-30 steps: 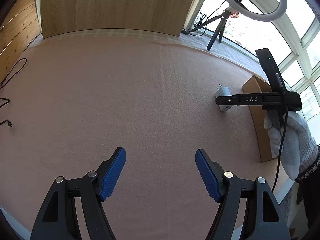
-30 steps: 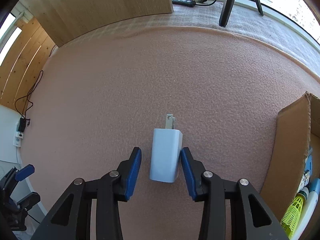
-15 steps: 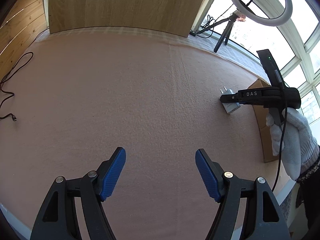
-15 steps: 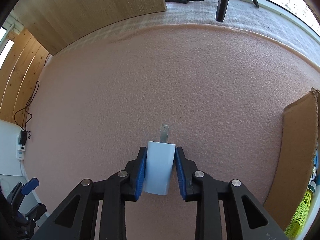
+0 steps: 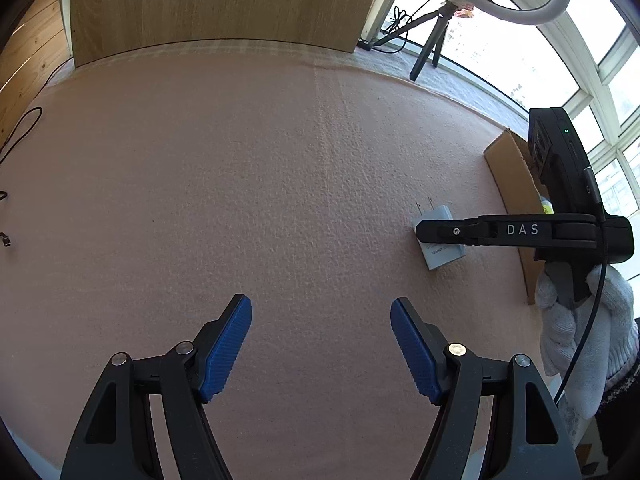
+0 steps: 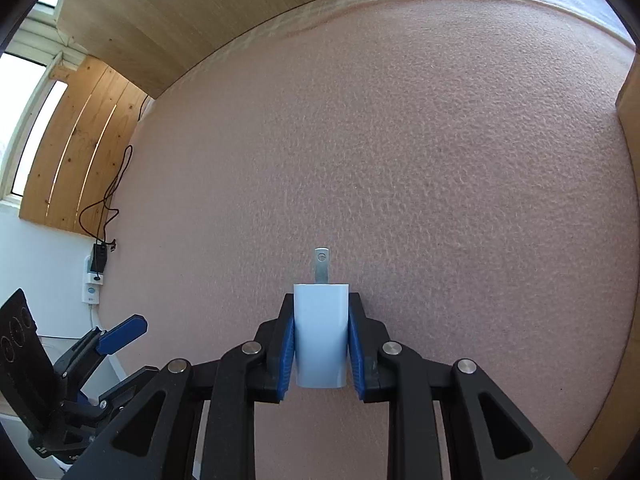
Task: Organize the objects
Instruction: 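Lower the right gripper over the white charger and close on it, then lift the white charger with the right gripper and carry it over the box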
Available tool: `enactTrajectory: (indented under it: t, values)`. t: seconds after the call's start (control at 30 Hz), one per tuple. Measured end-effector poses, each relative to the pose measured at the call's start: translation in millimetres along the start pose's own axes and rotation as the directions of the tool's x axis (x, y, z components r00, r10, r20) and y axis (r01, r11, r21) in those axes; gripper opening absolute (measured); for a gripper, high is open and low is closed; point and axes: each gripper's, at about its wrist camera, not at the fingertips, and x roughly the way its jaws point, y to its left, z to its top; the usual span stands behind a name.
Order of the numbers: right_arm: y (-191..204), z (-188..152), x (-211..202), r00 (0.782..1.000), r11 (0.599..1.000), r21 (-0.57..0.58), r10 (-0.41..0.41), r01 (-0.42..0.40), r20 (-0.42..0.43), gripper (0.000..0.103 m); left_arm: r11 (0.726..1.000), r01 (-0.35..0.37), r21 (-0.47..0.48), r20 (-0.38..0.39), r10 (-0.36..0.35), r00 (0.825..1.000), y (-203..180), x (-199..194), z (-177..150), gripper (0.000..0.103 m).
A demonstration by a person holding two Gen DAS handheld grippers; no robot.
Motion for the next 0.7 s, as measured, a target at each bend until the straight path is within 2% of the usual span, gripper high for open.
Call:
enactTrajectory:
  t: [0.03, 0.2, 0.3, 0.43, 0.7]
  values:
    - [-0.9, -1.0, -1.5, 1.0, 1.0, 0.002, -0.006, 0.006, 0.001, 0.023, 1.0, 0.005, 0.008, -0.003, -0.005, 1.0, -3.9, 2.5, 0.4, 0.075]
    - [-11.0, -2.7, -15.7, 0.997, 0.998, 0.011, -0.07, 0.069, 0.025, 0.041, 0.998, 0.044, 0.046, -0.021, -0.043, 0.999, -28.6, 18.1, 2.8, 0.075]
    - [-19.2, -4.4, -24.0, 0.996, 0.997, 0.027, -0.08, 0.079, 0.035, 0.041, 0.995, 0.073, 0.067, -0.039, -0.071, 0.997, -44.6, 29.1, 5.7, 0.075]
    - [-29.9, -8.6, -29.9, 0.998, 0.997, 0.04, -0.061, 0.06, 0.033, 0.041, 0.987, 0.133, 0.088, -0.07, -0.127, 0.989, -65.2, 45.7, 9.9, 0.075]
    - [-32.6, -10.5, -28.7, 0.999, 0.999, 0.039, -0.029, 0.028, 0.024, 0.041, 0.973, 0.2, 0.118, -0.099, -0.189, 0.977, -94.7, 72.9, 24.7, 0.075]
